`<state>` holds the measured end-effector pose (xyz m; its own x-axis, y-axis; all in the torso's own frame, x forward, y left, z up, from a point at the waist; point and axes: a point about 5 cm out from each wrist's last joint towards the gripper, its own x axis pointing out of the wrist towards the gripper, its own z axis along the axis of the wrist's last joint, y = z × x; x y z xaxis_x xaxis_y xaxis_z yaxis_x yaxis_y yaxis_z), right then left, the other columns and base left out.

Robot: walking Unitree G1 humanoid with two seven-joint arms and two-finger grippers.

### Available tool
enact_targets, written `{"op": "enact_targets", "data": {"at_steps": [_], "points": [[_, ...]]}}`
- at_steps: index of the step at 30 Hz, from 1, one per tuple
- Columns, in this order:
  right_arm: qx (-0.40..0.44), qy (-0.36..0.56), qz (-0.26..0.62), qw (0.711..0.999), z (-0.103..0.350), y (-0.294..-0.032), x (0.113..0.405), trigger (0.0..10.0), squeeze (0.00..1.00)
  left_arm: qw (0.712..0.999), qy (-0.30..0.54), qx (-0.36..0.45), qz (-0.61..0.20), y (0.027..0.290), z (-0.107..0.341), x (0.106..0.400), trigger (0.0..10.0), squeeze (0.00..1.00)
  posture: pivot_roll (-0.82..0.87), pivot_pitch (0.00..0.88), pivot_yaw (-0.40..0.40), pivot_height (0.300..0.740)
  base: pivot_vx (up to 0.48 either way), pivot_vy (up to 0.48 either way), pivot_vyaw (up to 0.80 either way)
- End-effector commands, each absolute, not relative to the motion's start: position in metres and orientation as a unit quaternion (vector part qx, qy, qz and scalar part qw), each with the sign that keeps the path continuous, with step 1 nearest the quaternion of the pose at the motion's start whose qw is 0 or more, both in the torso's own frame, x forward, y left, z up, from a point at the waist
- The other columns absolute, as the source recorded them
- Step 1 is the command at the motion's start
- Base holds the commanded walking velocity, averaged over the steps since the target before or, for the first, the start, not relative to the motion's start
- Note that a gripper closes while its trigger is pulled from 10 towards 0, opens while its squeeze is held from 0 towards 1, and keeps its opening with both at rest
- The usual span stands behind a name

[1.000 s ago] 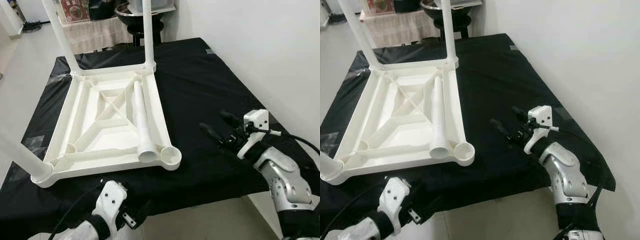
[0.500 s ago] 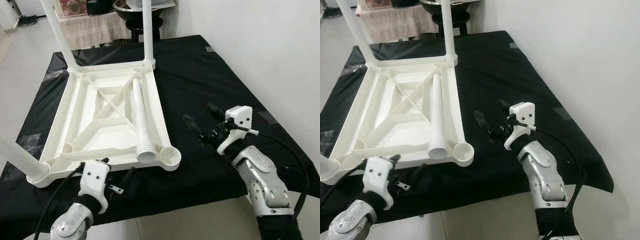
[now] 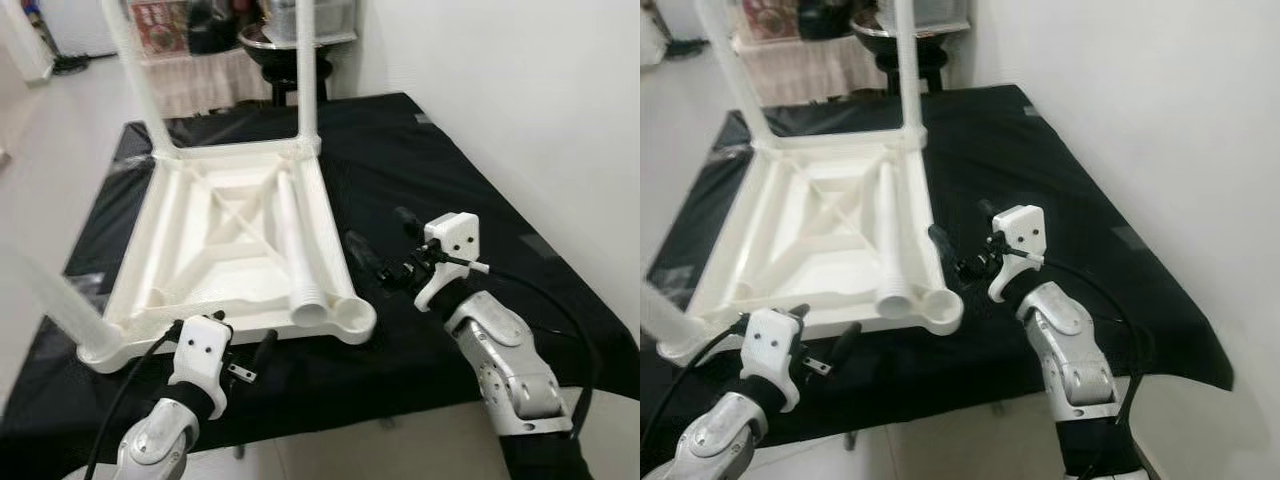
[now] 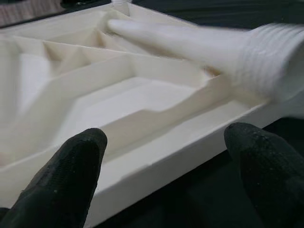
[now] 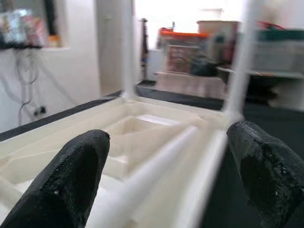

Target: Building children table

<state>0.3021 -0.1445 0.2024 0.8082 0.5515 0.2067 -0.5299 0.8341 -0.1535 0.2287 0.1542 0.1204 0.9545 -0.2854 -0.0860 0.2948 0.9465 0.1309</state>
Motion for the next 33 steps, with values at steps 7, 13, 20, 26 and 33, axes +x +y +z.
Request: {"op": "enact_targets", "data": {"at_steps": [7,13,20,26,33], "points": [[-0.128,-0.118,0.347,0.921,0.205,-0.142,0.290,10.0,0.00,0.978,0.037,0.057,-0.197,0.150,0.119,0.221,10.0,0.00,-0.05,0.074,-0.001,0.740,0.000,0.000,0.00],[-0.137,-0.113,0.346,0.921,0.207,-0.151,0.288,10.0,0.00,0.972,0.047,0.038,-0.226,0.145,0.118,0.212,10.0,0.00,-0.04,0.086,0.001,0.740,0.000,-0.397,0.00],[-0.160,-0.083,0.400,0.899,0.202,-0.154,0.277,10.0,0.00,0.974,0.051,0.027,-0.221,0.146,0.118,0.210,10.0,0.00,-0.04,0.096,0.006,0.740,0.000,-0.137,0.00],[-0.212,-0.029,0.460,0.862,0.184,-0.151,0.262,10.0,0.00,0.971,0.058,0.025,-0.229,0.146,0.117,0.207,10.0,0.00,-0.04,0.105,0.011,0.740,0.000,0.000,0.00],[-0.221,-0.022,0.461,0.859,0.178,-0.144,0.262,10.0,0.00,0.972,0.063,0.025,-0.226,0.148,0.117,0.205,10.0,0.00,-0.04,0.111,0.017,0.740,0.000,0.000,0.00]]}}
